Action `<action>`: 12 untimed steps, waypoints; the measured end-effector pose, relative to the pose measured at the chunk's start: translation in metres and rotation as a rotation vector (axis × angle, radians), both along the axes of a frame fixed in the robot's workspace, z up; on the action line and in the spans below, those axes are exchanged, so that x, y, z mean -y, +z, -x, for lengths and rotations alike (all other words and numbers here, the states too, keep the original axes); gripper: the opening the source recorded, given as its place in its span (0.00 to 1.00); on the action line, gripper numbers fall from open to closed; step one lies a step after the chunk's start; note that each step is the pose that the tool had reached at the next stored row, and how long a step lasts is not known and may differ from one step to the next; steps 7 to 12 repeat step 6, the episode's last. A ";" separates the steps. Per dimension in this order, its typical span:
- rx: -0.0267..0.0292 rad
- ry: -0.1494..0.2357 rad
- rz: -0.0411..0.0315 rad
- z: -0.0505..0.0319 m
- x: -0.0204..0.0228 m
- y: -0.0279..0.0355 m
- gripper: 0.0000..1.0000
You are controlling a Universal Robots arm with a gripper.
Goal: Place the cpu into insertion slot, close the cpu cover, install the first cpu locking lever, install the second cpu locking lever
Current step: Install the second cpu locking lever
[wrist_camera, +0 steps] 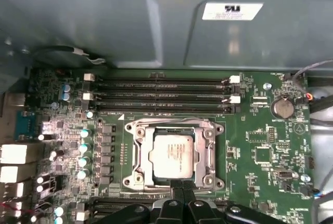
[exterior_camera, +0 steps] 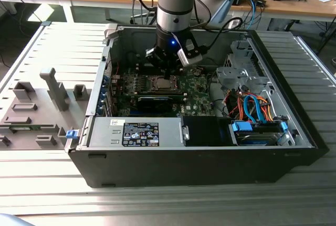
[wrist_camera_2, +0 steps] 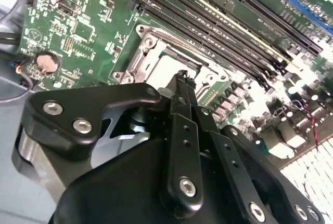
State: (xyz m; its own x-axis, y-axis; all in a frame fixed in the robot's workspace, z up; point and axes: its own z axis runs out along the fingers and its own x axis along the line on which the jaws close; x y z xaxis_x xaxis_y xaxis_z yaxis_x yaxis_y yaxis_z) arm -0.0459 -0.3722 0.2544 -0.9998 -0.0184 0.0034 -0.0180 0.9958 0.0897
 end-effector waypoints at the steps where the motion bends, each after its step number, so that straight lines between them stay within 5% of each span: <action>1: 0.0002 0.000 -0.0003 0.0000 0.0000 0.0001 0.11; 12: 0.0000 0.000 0.0000 0.0000 0.0000 0.0005 0.11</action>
